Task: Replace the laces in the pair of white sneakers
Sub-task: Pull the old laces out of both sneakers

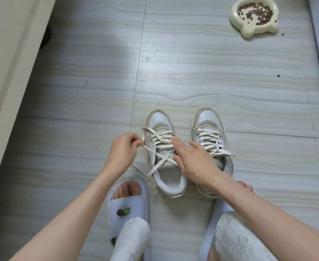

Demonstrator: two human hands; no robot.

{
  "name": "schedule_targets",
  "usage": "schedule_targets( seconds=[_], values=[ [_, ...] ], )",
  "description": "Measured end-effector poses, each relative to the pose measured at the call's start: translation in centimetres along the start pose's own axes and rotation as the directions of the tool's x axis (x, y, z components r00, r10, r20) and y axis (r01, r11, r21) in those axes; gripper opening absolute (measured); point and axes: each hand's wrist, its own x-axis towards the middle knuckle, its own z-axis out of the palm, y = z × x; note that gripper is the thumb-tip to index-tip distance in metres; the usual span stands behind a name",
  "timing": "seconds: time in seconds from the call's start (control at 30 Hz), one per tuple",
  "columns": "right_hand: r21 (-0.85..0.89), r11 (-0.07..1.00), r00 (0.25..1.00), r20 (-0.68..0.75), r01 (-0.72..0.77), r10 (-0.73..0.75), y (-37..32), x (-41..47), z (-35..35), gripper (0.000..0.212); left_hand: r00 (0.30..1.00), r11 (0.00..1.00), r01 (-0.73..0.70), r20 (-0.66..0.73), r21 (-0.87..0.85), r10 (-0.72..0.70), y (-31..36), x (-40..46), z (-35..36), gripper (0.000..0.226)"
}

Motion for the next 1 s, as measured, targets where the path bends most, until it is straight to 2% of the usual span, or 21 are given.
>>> schedule_targets(
  seconds=[0.07, 0.13, 0.2, 0.27, 0.37, 0.43, 0.53, 0.6, 0.67, 0.73, 0.77, 0.8, 0.87, 0.93, 1.0],
  values=[
    [0.000, 1.000, 1.000, -0.009, 0.000, 0.000, 0.1, 0.0, -0.1, 0.055, 0.981, 0.998, 0.058, -0.185, 0.009, -0.056, -1.6, 1.1, -1.9, 0.011],
    [-0.006, 1.000, 1.000, -0.008, 0.003, -0.003, 0.2, 0.0, -0.1, 0.055, 0.950, 0.984, 0.177, -0.269, 0.032, -0.162, -4.0, 1.5, -3.4, 0.011],
    [-0.007, 1.000, 1.000, -0.005, 0.001, -0.001, 0.2, -0.1, -0.1, 0.055, 0.959, 0.973, 0.176, -0.247, 0.149, -0.136, -5.7, 1.2, -3.4, 0.009],
    [-0.009, 1.000, 1.000, 0.001, -0.004, 0.004, 0.1, -0.1, -0.2, 0.055, 0.983, 0.976, 0.010, -0.179, 0.216, 0.030, -5.5, 0.4, -1.9, 0.010],
    [-0.025, 1.000, 1.000, 0.008, -0.007, 0.007, 0.0, -0.1, -0.3, 0.055, 0.964, 0.956, -0.263, -0.001, 0.131, 0.266, -3.0, -0.9, 1.3, 0.015],
    [-0.026, 1.000, 1.000, 0.018, -0.010, 0.010, 0.0, -0.1, -0.4, 0.055, 0.952, 0.947, -0.303, 0.068, 0.109, 0.297, -1.8, -1.4, 2.7, 0.013],
    [-0.014, 1.000, 1.000, 0.028, -0.010, 0.010, 0.0, -0.2, -0.5, 0.055, 0.963, 0.959, -0.268, 0.044, 0.087, 0.266, -2.1, -1.2, 2.7, 0.008],
    [-0.010, 1.000, 0.999, 0.030, -0.013, 0.013, -0.1, -0.2, -0.6, 0.055, 0.979, 0.974, -0.186, -0.062, 0.127, 0.195, -2.9, -0.6, 1.9, 0.009],
    [-0.008, 1.000, 1.000, 0.021, -0.016, 0.016, -0.1, -0.2, -0.6, 0.054, 0.972, 0.997, 0.045, -0.232, 0.063, -0.030, -3.9, 0.3, 0.3, 0.013],
    [-0.008, 1.000, 1.000, 0.015, -0.020, 0.020, 0.0, -0.3, -0.6, 0.055, 0.892, 0.952, 0.299, -0.338, -0.056, -0.300, -5.0, 0.8, -1.7, 0.018],
    [-0.006, 1.000, 1.000, 0.017, -0.018, 0.018, 0.0, -0.3, -0.6, 0.055, 0.851, 0.921, 0.385, -0.365, -0.051, -0.377, -5.4, 0.8, -2.3, 0.019],
    [0.011, 1.000, 1.000, 0.015, -0.018, 0.018, -0.1, -0.4, -0.7, 0.054, 0.844, 0.905, 0.424, -0.370, 0.017, -0.389, -5.6, 0.7, -2.6, 0.020],
    [0.121, 0.991, 0.999, -0.009, -0.047, 0.049, -0.1, -0.3, -0.9, 0.052, 0.906, 0.920, 0.350, -0.311, 0.175, -0.286, -4.6, 0.1, -1.9, 0.021],
    [0.315, 0.941, 0.984, -0.083, -0.125, 0.159, -0.3, -0.1, -1.0, 0.044, 0.977, 0.989, 0.120, -0.185, 0.092, -0.101, -2.7, -1.0, 0.2, 0.024],
    [0.438, 0.878, 0.943, -0.166, -0.192, 0.289, -0.5, 0.0, -0.9, 0.033, 0.998, 0.999, -0.047, -0.051, -0.026, 0.046, -0.8, -2.5, 2.3, 0.025]
  ],
)
